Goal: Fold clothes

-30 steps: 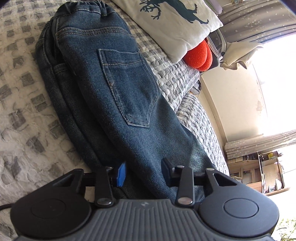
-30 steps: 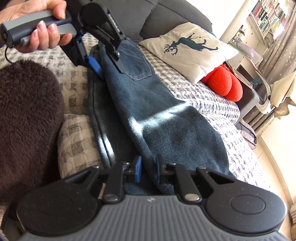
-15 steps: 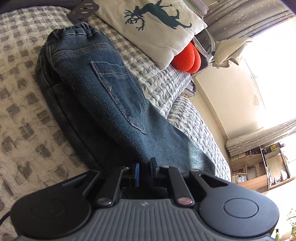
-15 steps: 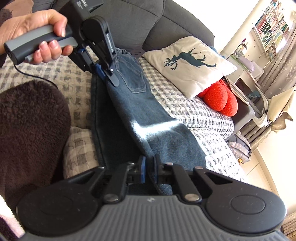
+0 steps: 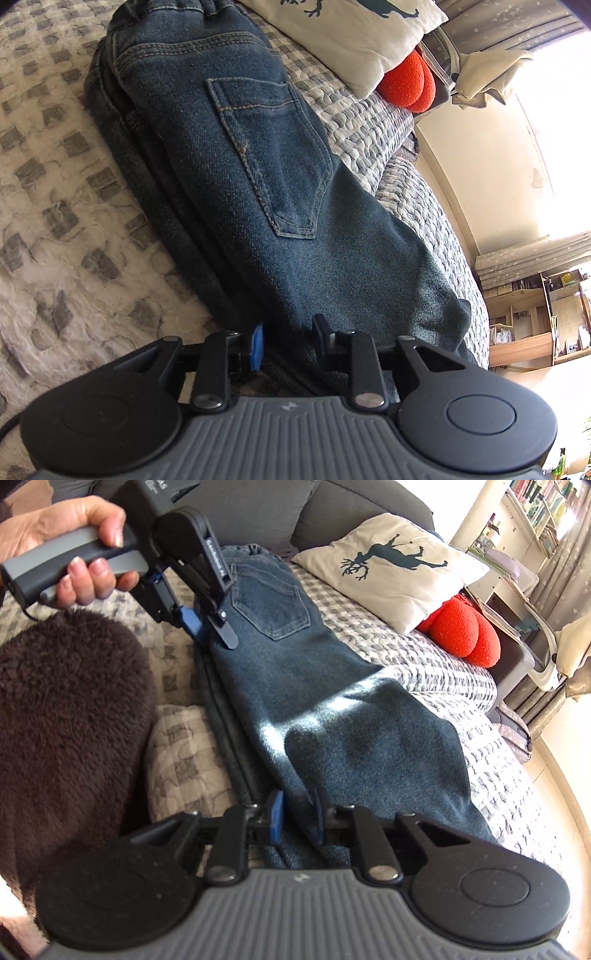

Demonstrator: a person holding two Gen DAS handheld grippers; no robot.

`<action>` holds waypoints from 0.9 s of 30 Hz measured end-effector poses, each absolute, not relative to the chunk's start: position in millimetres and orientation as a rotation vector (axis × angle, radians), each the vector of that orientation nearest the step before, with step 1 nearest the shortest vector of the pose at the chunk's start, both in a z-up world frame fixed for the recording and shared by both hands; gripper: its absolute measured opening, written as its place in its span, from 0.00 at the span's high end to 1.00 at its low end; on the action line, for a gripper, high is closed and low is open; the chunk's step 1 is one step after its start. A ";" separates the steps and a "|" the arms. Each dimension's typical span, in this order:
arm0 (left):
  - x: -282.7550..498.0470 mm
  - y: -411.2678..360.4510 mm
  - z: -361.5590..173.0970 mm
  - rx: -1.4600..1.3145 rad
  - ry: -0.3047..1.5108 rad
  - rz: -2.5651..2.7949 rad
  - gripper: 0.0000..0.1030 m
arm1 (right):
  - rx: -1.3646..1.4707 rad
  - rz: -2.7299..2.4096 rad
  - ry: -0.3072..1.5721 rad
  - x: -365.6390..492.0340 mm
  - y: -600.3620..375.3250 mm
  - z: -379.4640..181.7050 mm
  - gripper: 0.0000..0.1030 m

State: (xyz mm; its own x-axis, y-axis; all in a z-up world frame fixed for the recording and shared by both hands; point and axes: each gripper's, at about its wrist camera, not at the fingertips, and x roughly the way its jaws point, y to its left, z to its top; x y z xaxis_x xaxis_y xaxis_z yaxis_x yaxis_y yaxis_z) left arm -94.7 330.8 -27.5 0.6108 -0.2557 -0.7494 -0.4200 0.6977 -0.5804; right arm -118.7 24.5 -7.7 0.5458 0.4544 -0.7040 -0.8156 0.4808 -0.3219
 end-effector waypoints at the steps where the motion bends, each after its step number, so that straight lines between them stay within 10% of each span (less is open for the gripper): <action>1: -94.7 325.4 -22.9 -0.795 0.938 0.099 0.48 | -0.685 0.824 0.589 -117.9 21.5 -5.9 0.72; 3: -94.9 314.5 -13.7 -0.737 0.940 0.080 0.36 | -0.643 0.807 0.602 -115.8 13.4 -2.7 0.69; 27: -85.6 89.7 0.8 -0.091 0.865 -0.365 0.38 | 0.144 0.237 0.830 -80.6 -188.3 0.2 0.55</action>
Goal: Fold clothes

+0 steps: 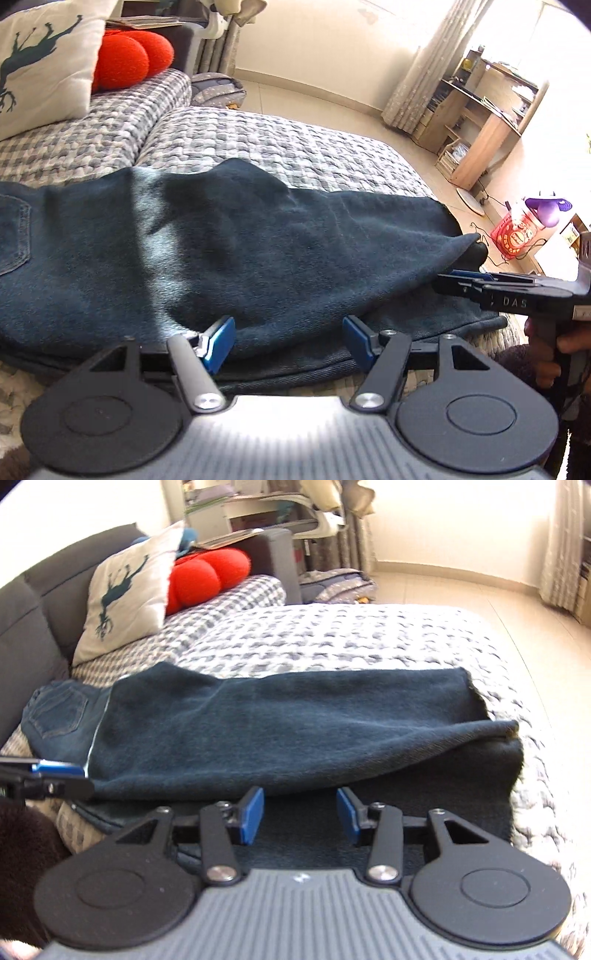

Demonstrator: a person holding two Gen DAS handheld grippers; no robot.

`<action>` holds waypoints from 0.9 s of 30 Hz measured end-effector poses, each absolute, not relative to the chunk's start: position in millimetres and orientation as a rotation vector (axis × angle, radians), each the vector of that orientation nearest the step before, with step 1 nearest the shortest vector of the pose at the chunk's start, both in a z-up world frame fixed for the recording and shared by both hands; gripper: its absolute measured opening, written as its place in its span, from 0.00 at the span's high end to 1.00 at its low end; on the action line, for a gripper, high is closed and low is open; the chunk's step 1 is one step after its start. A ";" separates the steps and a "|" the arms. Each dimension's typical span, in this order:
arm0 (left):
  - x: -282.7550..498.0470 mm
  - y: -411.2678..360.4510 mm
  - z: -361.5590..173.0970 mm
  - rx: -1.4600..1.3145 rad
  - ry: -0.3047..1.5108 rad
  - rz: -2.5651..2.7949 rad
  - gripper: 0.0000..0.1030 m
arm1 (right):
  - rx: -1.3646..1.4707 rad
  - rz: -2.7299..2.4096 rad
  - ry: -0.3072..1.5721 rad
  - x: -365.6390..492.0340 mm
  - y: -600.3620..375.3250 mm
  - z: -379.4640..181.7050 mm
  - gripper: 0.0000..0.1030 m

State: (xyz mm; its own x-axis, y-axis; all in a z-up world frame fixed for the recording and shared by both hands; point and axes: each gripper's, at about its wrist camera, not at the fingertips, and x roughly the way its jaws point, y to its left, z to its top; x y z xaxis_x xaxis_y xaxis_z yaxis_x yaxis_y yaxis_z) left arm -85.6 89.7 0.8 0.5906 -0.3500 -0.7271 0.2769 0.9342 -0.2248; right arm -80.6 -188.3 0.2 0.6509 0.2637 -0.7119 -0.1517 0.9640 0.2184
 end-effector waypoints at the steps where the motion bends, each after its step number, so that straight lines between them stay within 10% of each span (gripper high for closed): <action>1: -86.4 84.6 0.7 -0.079 0.866 -0.375 0.38 | 0.191 0.212 0.831 -77.8 -198.6 0.2 0.55; 16: -76.9 33.4 -15.2 0.075 0.807 -0.454 0.41 | 0.429 0.066 0.886 -25.6 -261.3 -7.5 0.63; 22: -67.9 41.6 -14.2 0.012 0.798 -0.429 0.85 | 0.484 0.043 0.829 -20.5 -271.5 -1.2 0.93; 27: -68.7 50.4 -1.2 -0.050 0.775 -0.429 0.91 | 0.450 0.087 0.697 -29.1 -259.3 42.1 0.95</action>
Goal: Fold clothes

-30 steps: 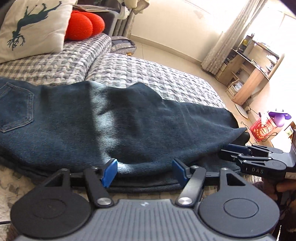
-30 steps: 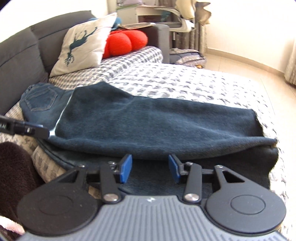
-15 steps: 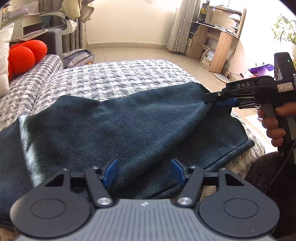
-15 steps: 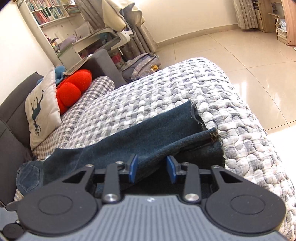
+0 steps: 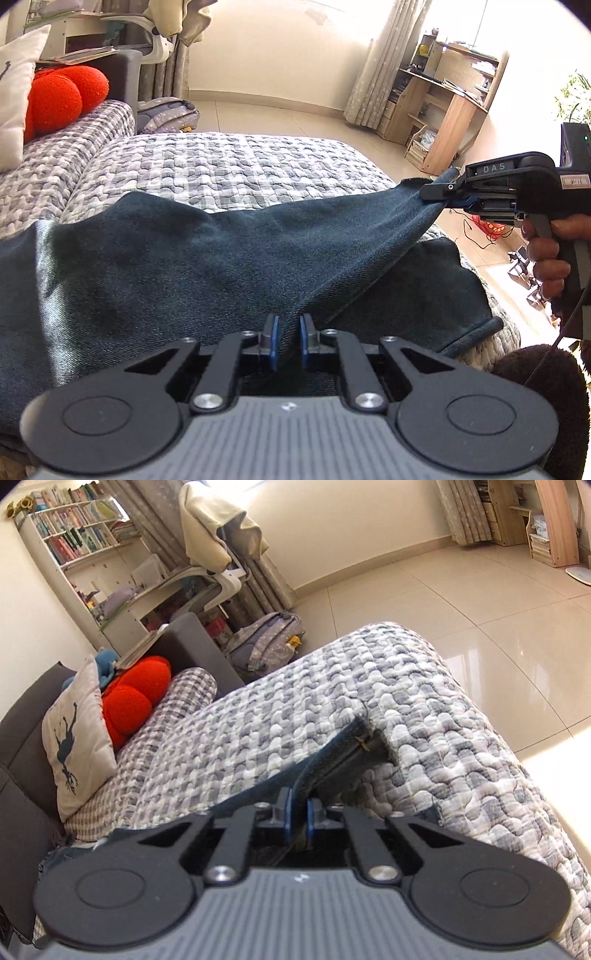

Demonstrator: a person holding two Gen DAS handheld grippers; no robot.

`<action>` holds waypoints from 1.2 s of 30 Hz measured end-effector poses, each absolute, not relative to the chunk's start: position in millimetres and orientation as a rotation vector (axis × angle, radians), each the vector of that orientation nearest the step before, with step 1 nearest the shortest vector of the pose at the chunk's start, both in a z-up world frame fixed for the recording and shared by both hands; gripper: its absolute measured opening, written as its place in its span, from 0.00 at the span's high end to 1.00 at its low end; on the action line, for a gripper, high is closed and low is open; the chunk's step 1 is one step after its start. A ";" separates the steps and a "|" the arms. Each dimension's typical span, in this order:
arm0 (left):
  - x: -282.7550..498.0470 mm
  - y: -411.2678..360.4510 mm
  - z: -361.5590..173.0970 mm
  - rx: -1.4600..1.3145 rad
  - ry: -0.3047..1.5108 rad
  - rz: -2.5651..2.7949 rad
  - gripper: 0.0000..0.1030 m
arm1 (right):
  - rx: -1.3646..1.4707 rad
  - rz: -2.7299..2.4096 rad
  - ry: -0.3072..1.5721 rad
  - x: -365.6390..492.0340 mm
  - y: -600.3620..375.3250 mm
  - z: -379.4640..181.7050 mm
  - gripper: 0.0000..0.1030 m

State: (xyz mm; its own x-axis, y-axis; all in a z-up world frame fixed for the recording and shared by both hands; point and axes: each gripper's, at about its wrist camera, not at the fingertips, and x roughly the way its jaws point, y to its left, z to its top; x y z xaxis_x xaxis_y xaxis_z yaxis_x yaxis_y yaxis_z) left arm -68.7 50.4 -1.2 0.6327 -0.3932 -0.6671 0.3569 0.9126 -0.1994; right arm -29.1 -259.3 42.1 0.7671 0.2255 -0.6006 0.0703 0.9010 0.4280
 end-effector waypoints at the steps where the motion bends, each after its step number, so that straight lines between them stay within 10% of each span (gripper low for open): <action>1: -71.1 51.0 4.1 -0.047 0.763 -0.432 0.92 | 0.432 0.089 0.677 -32.7 -255.8 50.5 0.95; 15: -97.3 45.7 3.7 0.025 0.822 -0.497 0.92 | 0.398 0.022 0.824 -103.7 -269.8 35.8 0.93; 23: -96.9 42.5 -4.2 0.062 0.851 -0.509 0.87 | 0.370 -0.066 0.883 -127.3 -289.9 25.9 0.54; 36: -105.3 73.6 14.6 -0.074 0.850 -0.410 0.47 | 0.441 -0.086 0.930 -131.0 -327.4 10.4 0.50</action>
State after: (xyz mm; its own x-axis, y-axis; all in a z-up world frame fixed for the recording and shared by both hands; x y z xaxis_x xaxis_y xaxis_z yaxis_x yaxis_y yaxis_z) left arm -105.3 73.6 14.6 0.5870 -0.3806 -0.7146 0.3222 0.9195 -0.2250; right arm -131.0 -327.4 10.4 0.6014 0.1156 -0.7905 0.2591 0.9078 0.3298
